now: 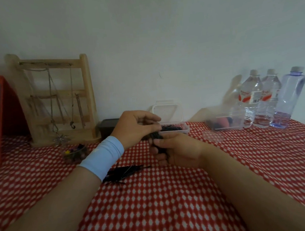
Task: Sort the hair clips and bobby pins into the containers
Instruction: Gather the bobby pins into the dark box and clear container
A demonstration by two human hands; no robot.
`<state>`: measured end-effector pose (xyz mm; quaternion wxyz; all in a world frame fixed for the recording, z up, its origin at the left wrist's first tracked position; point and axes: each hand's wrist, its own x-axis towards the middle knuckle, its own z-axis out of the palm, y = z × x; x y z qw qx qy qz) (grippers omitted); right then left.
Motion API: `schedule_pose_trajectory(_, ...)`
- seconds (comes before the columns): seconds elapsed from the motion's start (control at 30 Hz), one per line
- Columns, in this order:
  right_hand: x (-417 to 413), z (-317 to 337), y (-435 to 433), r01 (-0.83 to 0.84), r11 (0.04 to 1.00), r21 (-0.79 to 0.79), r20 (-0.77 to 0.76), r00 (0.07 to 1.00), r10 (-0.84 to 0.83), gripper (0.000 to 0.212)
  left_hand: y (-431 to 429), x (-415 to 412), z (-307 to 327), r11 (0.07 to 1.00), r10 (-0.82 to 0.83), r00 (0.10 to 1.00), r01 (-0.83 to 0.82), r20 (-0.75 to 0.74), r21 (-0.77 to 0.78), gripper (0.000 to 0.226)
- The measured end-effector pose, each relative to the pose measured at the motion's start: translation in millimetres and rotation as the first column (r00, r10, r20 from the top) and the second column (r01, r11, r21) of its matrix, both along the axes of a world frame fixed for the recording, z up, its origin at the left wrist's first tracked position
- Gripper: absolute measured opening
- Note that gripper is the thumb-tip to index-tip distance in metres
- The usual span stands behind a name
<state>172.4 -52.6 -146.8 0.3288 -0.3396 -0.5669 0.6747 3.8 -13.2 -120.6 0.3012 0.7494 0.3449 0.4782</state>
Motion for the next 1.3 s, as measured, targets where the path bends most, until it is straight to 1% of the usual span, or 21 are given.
schedule_pose_trajectory(0.13, 2, -3, 1, -0.057, 0.996, -0.067, -0.054, 0.997, 0.053, 0.016, -1, -2, 0, 0.999, -0.049, 0.993, 0.049, -0.107, -0.002, 0.016)
schedule_pose_trajectory(0.2, 4, -3, 3, -0.034, 0.995, -0.091, -0.096, 0.995, 0.025, 0.017, 0, -3, 1, 0.999, -0.042, 0.987, 0.045, -0.155, 0.019, 0.013)
schedule_pose_trajectory(0.33, 6, 1, 6, 0.043, 0.994, -0.100, -0.123, 0.991, -0.055, 0.017, 2, -9, 3, 0.998, -0.064, 0.967, 0.063, -0.246, -0.013, 0.023)
schedule_pose_trajectory(0.43, 8, 0, 4, 0.021, 0.994, -0.111, -0.097, 0.995, -0.032, 0.016, 2, -11, 2, 0.995, -0.098, 0.938, 0.091, -0.333, -0.038, 0.025)
schedule_pose_trajectory(0.5, 8, -1, 2, -0.004, 0.992, -0.123, -0.086, 0.996, -0.007, 0.014, 1, -12, 2, 0.993, -0.113, 0.939, 0.100, -0.325, -0.055, 0.025)
schedule_pose_trajectory(0.6, 8, 0, 1, -0.015, 0.993, -0.115, -0.090, 0.996, 0.005, 0.014, 1, -14, 3, 0.995, -0.101, 0.961, 0.093, -0.256, -0.042, 0.020)
schedule_pose_trajectory(0.63, 8, 1, 1, -0.030, 0.993, -0.111, -0.090, 0.996, 0.020, 0.014, 0, -15, 3, 0.994, -0.105, 0.961, 0.096, -0.255, -0.045, 0.020)
schedule_pose_trajectory(0.73, 8, 1, 0, -0.064, 0.993, -0.104, -0.080, 0.995, 0.056, 0.016, -1, -14, 2, 0.989, -0.144, 0.931, 0.125, -0.336, -0.078, 0.022)
schedule_pose_trajectory(0.83, 9, 2, 1, -0.024, 0.994, -0.104, -0.102, 0.995, 0.013, 0.015, 0, -11, -2, 0.986, -0.153, 0.937, 0.127, -0.312, -0.104, 0.034)
schedule_pose_trajectory(0.87, 9, 3, 1, -0.011, 0.994, -0.106, -0.116, 0.993, -0.002, 0.012, -2, -10, -2, 0.988, -0.146, 0.936, 0.122, -0.321, -0.095, 0.036)
schedule_pose_trajectory(0.93, 9, 6, 1, 0.000, 0.992, -0.127, -0.128, 0.992, -0.016, 0.011, -5, -7, -2, 0.989, -0.144, 0.921, 0.117, -0.362, -0.094, 0.032)
schedule_pose_trajectory(1.0, 9, 7, -1, -0.017, 0.986, -0.165, -0.122, 0.993, -0.004, 0.014, -6, -6, -1, 0.978, -0.164, 0.920, 0.105, -0.356, -0.181, 0.027)
schedule_pose_trajectory(1.07, 11, 7, -3, -0.042, 0.979, -0.201, -0.116, 0.993, 0.019, 0.019, -7, -6, 0, 0.961, -0.180, 0.927, 0.094, -0.329, -0.262, 0.027)
schedule_pose_trajectory(1.17, 11, 7, -4, -0.028, 0.982, -0.186, -0.094, 0.995, 0.010, 0.019, -8, -8, 1, 0.946, -0.219, 0.916, 0.116, -0.337, -0.302, 0.040)
schedule_pose_trajectory(1.2, 10, 6, -5, -0.014, 0.985, -0.169, -0.084, 0.996, 0.000, 0.019, -9, -9, 1, 0.938, -0.236, 0.914, 0.126, -0.330, -0.323, 0.041)
schedule_pose_trajectory(1.23, 8, 6, -6, 0.002, 0.989, -0.151, -0.080, 0.997, -0.014, 0.021, -7, -10, 0, 0.925, -0.250, 0.918, 0.132, -0.308, -0.356, 0.041)
schedule_pose_trajectory(1.3, 4, 7, -6, 0.041, 0.994, -0.106, -0.102, 0.993, -0.052, 0.024, -4, -8, -3, 0.885, -0.258, 0.948, 0.155, -0.184, -0.439, 0.039)
